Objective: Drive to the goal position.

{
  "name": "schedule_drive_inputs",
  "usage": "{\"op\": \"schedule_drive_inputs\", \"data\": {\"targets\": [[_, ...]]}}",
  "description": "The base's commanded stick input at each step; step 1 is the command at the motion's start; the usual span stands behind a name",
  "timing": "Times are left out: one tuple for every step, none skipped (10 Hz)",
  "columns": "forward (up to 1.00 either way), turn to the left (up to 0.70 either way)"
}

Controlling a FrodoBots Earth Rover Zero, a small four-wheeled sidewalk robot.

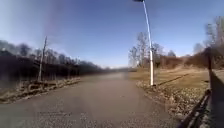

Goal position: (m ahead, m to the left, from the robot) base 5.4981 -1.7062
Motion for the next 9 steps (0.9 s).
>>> {"op": "schedule_drive_inputs", "data": {"targets": [[-0.09,0.00],[0.00,0.00],[0.00,0.00],[0.00,0.00],[0.00,0.00],[0.00,0.00],[0.00,0.00],[0.00,0.00],[0.00,0.00]]}}
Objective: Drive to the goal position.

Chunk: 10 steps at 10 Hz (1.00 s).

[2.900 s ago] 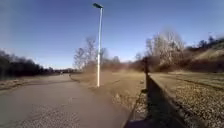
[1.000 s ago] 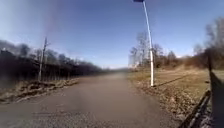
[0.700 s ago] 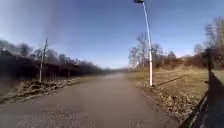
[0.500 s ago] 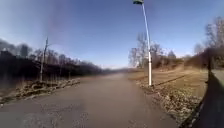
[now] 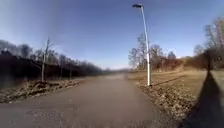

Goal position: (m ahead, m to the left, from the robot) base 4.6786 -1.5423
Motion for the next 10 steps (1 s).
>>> {"op": "schedule_drive_inputs", "data": {"targets": [[0.00,0.00],[0.54,0.00],[0.70,0.00],[0.70,0.00],[0.70,0.00],[0.70,0.00],[0.70,0.00],[0.70,0.00],[0.70,0.00],[0.70,0.00]]}}
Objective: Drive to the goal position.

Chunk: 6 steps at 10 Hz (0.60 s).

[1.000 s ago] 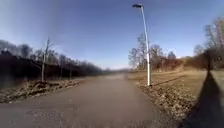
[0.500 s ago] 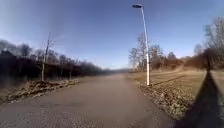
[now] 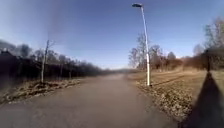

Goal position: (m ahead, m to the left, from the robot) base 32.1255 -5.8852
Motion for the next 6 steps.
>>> {"op": "schedule_drive_inputs", "data": {"targets": [[0.70,0.00],[0.70,0.00],[0.70,0.00],[0.70,0.00],[0.70,0.00],[0.70,0.00]]}}
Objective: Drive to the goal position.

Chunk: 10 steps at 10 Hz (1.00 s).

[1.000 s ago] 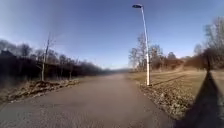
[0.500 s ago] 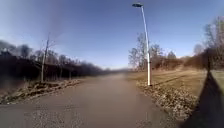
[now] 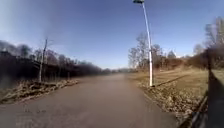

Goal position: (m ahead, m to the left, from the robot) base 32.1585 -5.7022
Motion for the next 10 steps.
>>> {"op": "schedule_drive_inputs", "data": {"targets": [[0.70,0.00],[0.70,0.00],[0.70,0.00],[0.70,0.00],[0.70,0.00],[0.70,0.00],[0.70,0.00],[0.70,0.00],[0.70,0.00],[0.70,0.00]]}}
